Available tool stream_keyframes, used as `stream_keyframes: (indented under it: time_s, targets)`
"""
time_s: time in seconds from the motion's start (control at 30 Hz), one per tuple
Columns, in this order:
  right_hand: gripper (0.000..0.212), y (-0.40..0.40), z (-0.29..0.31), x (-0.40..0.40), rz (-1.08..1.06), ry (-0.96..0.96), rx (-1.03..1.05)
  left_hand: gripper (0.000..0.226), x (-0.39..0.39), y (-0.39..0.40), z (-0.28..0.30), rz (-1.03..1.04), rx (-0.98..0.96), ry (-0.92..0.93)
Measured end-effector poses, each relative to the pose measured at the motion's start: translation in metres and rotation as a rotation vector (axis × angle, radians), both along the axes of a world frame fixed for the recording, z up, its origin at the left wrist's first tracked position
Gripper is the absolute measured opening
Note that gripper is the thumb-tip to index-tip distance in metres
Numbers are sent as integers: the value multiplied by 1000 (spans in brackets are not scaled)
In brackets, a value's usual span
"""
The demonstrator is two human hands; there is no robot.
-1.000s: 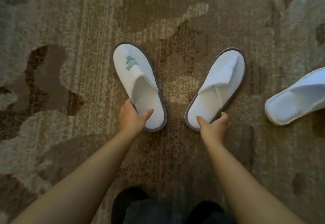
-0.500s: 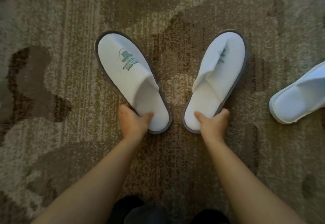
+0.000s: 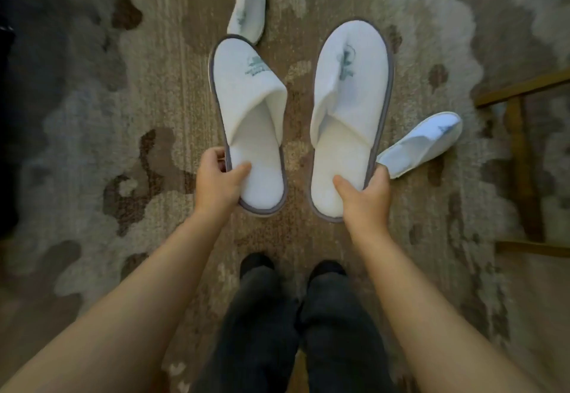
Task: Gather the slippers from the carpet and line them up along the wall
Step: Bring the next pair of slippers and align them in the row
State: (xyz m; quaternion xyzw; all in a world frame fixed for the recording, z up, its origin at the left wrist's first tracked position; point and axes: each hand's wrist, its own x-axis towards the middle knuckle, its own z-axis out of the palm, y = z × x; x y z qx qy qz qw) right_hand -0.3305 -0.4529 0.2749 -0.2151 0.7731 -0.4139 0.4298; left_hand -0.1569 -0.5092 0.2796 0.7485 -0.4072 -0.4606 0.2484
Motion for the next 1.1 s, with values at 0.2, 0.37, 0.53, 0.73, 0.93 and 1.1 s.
stream_keyframes:
  time_s: [0.2, 0.37, 0.53, 0.73, 0.93, 1.1]
  targets:
    - [32, 27, 199, -48, -61, 8, -98, 19, -34, 16, 196, -232, -101, 23]
    - [43, 58, 297, -77, -225, 55, -165, 22, -77, 21, 291, -410, -156, 98]
    - [33, 105, 342, -89, -426, 147, -215, 17, -123, 24, 335, -623, -210, 176]
    - [31, 189, 372, -71, -924, 218, -169, 23, -187, 63, 366, -1097, -263, 189]
    - [36, 310, 399, -2, -1464, 212, -84, 24, -218, 186, 385, -1614, -174, 285]
    - [42, 424, 416, 81, -1858, 226, -30, 27, -205, 330, 392, -2016, -180, 346]
